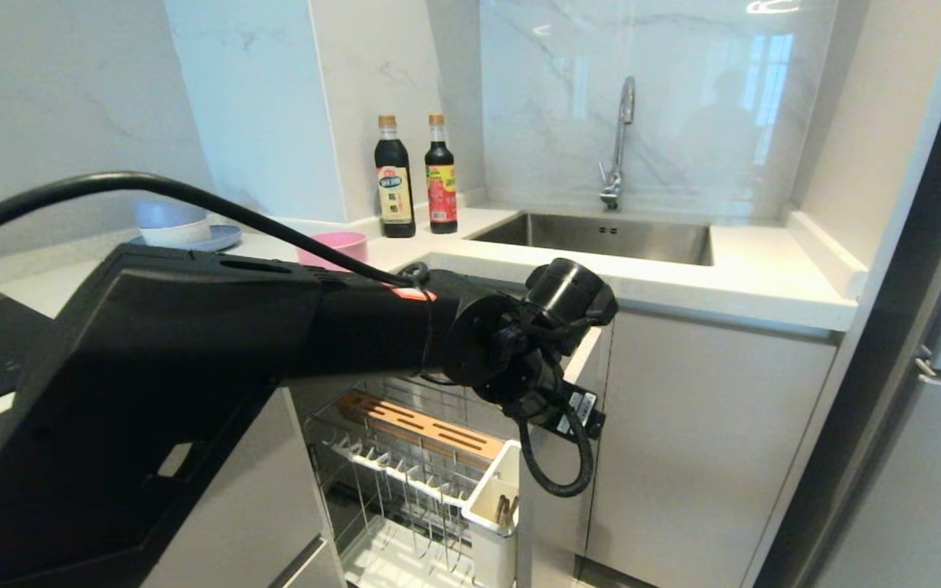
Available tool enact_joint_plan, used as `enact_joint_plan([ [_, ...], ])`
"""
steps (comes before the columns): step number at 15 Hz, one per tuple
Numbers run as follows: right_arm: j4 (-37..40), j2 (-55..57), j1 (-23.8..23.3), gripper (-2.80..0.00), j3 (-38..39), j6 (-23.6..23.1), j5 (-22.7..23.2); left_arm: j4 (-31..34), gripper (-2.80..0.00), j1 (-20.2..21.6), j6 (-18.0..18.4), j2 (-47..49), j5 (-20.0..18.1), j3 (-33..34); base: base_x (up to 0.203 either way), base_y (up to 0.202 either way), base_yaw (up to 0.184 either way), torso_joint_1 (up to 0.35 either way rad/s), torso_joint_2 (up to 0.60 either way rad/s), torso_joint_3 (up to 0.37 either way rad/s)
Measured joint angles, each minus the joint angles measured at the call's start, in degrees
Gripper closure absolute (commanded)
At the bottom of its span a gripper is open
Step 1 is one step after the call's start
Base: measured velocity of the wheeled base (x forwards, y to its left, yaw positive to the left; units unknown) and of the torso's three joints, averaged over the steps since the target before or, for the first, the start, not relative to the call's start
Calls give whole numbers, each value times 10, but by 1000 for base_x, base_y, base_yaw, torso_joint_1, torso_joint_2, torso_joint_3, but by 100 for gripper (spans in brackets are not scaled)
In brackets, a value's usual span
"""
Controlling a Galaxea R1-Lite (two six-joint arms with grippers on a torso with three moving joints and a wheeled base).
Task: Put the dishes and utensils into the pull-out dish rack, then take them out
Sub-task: Open the cupboard, then pick up the chopsticks and place it in the cupboard
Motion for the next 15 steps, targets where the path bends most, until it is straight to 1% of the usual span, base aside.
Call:
enact_joint_plan([
  [5,0,0,0,0,0,0,0,0,-280,-25,-17,-52,-22,-7,0,0,0,0,0,0],
  [6,0,0,0,0,0,0,0,1,0,-31,-18,-72,-22,-9,0,0,0,0,0,0],
  [8,0,0,0,0,0,0,0,6,0,-41,-18,-118,-21,-12,0,0,0,0,0,0],
  [10,0,0,0,0,0,0,0,20,0,-48,-16,-171,-8,-24,0,0,0,0,0,0],
  [13,0,0,0,0,0,0,0,55,0,-55,-15,-258,41,-40,0,0,0,0,0,0],
  [14,0,0,0,0,0,0,0,66,0,-52,-13,-288,58,-42,0,0,0,0,0,0],
  [15,0,0,0,0,0,0,0,77,0,-40,-8,-321,66,-43,0,0,0,0,0,0],
])
